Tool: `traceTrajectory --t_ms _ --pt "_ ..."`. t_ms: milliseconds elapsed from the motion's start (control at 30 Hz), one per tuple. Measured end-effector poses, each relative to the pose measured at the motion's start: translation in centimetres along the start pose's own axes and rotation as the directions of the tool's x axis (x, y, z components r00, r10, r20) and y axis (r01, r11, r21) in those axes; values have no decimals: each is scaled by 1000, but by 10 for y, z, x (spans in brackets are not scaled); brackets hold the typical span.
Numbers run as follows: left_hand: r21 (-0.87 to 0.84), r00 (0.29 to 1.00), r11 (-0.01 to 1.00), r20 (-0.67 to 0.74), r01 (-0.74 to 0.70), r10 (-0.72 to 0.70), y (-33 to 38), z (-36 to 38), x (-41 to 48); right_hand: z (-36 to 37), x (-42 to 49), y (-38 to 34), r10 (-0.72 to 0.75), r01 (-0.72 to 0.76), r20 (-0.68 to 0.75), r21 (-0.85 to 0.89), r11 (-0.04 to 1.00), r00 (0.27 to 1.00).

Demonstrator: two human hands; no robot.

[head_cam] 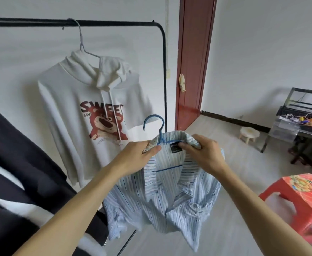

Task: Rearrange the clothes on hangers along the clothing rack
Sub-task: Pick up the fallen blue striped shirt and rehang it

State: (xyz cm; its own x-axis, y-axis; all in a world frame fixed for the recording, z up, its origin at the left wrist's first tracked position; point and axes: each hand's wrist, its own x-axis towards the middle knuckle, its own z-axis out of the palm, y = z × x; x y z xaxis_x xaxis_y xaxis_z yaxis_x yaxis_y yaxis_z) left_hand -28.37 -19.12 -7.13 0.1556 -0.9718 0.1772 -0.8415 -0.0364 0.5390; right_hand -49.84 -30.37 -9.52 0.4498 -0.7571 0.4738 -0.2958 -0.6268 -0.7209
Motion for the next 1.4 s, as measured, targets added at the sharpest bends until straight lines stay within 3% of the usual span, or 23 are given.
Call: traceTrajectory --t_ms 67,167,300,367,433,533,600,733,833,1000,1100,1200,1300,1400 --pt "3 999 1000 -46 -26 26 -3 2 1 -5 4 4 -7 7 -20 -4 1000 1000" --pt "134 995 989 -78 -57 68 -4 1 8 -5 13 5 -51 40 -60 -186 982 997" --pt "204 992 973 -47 -106 118 7 5 21 11 18 -28 -104 98 -47 -106 990 994" --pt "78 994 993 -64 -83 88 4 0 22 11 15 -35 -163 172 88 -96 981 983" --pt "-41 997 999 -78 -18 15 -5 -12 20 2 13 -25 -124 145 194 -95 985 973" --pt "-135 993 990 -103 49 -63 -19 -29 18 -9 15 -3 -49 69 120 -173 983 992" --pt "-189 995 982 -93 21 -40 -16 -33 20 0 19 -2 -34 64 179 -161 985 983" --pt "-304 999 952 33 30 -21 -5 -32 19 23 27 -2 9 2 131 -87 996 991" --pt "-413 996 907 52 82 -67 -21 -33 13 32 24 7 66 -56 196 -55 997 978" --pt "-411 991 902 45 136 -129 -46 -31 2 45 22 8 143 -140 119 -29 990 983" --pt "-494 980 849 34 186 -195 -51 -23 -6 48 19 1 118 -108 187 -61 992 975" --pt "-425 990 895 36 136 -134 -41 -15 -6 54 17 -1 114 -90 229 -113 990 967" --pt "-338 998 941 51 35 -19 -28 -17 -2 57 17 4 157 -136 161 -130 982 974" --pt "-233 998 971 -46 -59 50 -15 -18 2 55 17 1 196 -180 128 -126 976 972"
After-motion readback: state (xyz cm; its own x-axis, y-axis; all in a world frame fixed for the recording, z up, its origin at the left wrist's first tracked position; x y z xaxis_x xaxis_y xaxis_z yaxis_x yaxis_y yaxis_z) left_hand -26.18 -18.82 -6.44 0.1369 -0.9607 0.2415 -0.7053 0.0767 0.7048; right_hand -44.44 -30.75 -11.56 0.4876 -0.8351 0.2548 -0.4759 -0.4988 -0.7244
